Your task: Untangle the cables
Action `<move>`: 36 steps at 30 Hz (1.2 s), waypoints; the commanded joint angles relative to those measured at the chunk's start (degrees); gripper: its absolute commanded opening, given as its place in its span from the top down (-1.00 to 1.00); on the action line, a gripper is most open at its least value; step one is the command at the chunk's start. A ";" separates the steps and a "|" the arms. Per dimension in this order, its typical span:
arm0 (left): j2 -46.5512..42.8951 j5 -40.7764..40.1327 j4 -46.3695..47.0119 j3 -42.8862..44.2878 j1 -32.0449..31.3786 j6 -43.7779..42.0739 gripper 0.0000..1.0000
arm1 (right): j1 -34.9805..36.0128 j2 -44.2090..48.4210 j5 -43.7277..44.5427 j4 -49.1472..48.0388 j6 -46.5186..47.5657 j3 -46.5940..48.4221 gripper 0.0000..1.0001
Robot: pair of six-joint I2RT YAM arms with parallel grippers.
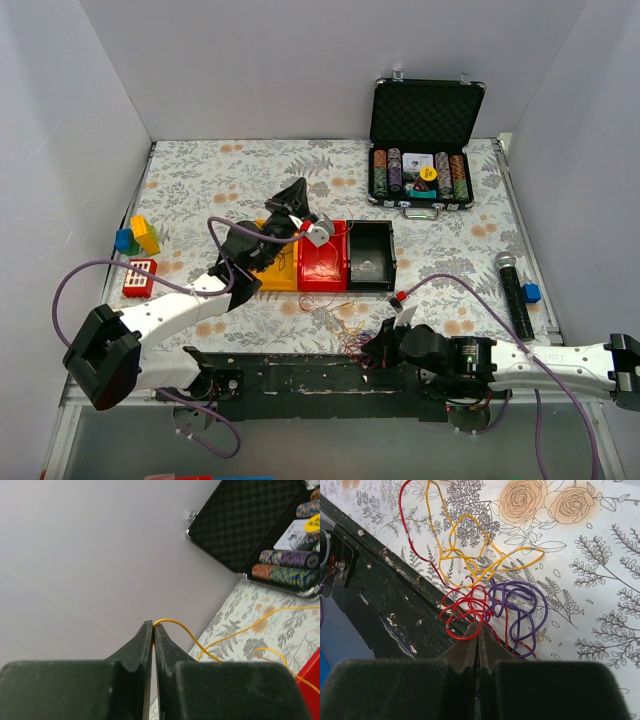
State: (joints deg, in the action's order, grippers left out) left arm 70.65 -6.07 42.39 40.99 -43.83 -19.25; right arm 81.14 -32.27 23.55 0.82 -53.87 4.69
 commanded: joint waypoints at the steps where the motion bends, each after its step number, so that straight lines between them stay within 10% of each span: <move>1: -4.11 4.38 -0.72 -2.67 0.77 -3.34 1.00 | 0.51 0.46 1.15 0.85 -0.54 0.32 0.90; 9: -8.78 21.52 -25.40 -0.83 0.42 -2.38 1.00 | 0.51 -1.04 0.88 0.41 -1.42 0.41 0.93; 15: -2.29 18.99 -33.77 4.26 -3.45 1.66 1.00 | 0.51 -0.07 1.41 0.94 -1.50 0.24 0.95; 36: 18.99 11.61 -30.71 10.95 -3.01 8.70 1.00 | 0.68 4.67 2.29 2.78 -3.26 -2.05 0.97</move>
State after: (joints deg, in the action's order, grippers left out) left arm 86.48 10.55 8.40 50.13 -47.48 -11.18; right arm 81.47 -29.28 24.29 2.98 -55.79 3.29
